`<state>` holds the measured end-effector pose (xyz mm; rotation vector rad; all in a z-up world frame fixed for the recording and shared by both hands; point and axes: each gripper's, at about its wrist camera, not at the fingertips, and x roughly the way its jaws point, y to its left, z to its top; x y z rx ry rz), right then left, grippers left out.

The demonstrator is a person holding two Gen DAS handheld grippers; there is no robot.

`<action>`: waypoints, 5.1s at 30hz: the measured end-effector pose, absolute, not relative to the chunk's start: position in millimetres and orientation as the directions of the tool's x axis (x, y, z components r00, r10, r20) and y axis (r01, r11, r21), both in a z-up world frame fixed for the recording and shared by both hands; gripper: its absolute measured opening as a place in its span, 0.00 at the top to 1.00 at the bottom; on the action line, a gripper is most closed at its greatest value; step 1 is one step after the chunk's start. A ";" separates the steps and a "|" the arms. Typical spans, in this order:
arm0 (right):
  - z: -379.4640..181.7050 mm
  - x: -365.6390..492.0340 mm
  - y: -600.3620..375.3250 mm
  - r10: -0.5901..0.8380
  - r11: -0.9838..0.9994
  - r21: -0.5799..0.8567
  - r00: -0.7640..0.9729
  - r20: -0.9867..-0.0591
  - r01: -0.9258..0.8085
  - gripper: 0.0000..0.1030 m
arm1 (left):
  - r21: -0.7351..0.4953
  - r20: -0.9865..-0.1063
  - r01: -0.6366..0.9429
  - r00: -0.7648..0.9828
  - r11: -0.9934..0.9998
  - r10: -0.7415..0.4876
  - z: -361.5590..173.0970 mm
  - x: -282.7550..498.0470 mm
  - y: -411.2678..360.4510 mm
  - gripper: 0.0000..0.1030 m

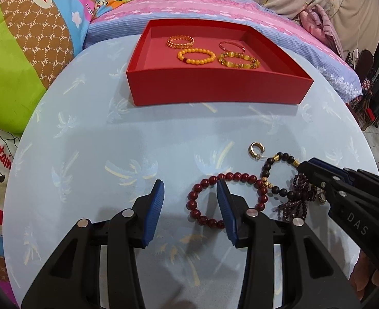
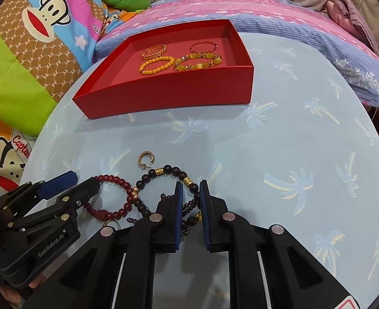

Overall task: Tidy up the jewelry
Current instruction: 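Close the left tool on the dark red bead bracelet while the right tool grips the black bead bracelet, then carry both dark bracelets into the red box and lower them onto its floor, then move both open tools from the box back to the garnet strand and ring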

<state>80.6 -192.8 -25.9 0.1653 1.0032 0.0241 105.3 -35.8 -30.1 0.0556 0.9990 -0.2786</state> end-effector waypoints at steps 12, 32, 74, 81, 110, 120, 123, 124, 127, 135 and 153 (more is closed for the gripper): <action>-31.3 83.4 -188.1 0.082 0.992 0.122 0.538 -0.839 0.040 0.81 | -0.025 -0.818 0.271 0.547 0.962 -0.175 -34.8 99.6 -43.5 0.58; 3.8 66.6 -198.6 0.123 0.983 0.181 0.599 -0.791 0.038 0.92 | -0.121 -0.808 0.327 0.516 0.937 -0.284 -11.3 94.1 -38.2 0.93; 97.9 150.1 -220.7 0.138 0.973 0.230 0.749 -0.649 0.020 0.92 | -0.171 -0.652 0.412 0.634 0.895 -0.417 107.3 167.7 -78.6 0.93; 83.4 186.5 -218.1 0.153 0.967 0.253 0.722 -0.675 0.032 0.92 | -0.278 -0.672 0.378 0.581 0.883 -0.460 83.9 218.7 -82.8 0.93; -3.1 220.0 -216.7 0.084 0.979 0.177 0.600 -0.795 0.098 0.91 | -0.084 -0.819 0.237 0.538 0.968 -0.202 -16.6 255.2 -58.8 0.92; 2.9 210.9 -213.9 0.091 0.977 0.191 0.619 -0.780 0.097 0.79 | -0.063 -0.806 0.240 0.559 0.969 -0.191 -11.6 248.4 -63.7 0.77; 6.8 206.1 -213.5 0.095 0.976 0.195 0.624 -0.776 0.094 0.78 | -0.073 -0.802 0.238 0.564 0.969 -0.198 -8.4 244.6 -64.3 0.75; 8.2 204.4 -213.6 0.096 0.976 0.196 0.626 -0.774 0.093 0.78 | -0.075 -0.801 0.237 0.565 0.969 -0.200 -7.3 243.0 -64.3 0.75; 14.1 196.3 -213.1 0.102 0.975 0.202 0.634 -0.766 0.088 0.78 | -0.075 -0.794 0.237 0.573 0.968 -0.202 -0.9 237.7 -64.4 0.75; 24.9 167.1 -211.8 0.114 0.973 0.216 0.648 -0.753 0.079 0.78 | -0.076 -0.777 0.257 0.591 0.963 -0.219 16.6 214.5 -65.6 0.74; 22.3 67.6 -223.3 0.116 0.972 0.218 0.626 -0.771 0.089 0.78 | -0.096 -0.776 0.310 0.572 0.946 -0.266 23.7 127.4 -55.5 0.68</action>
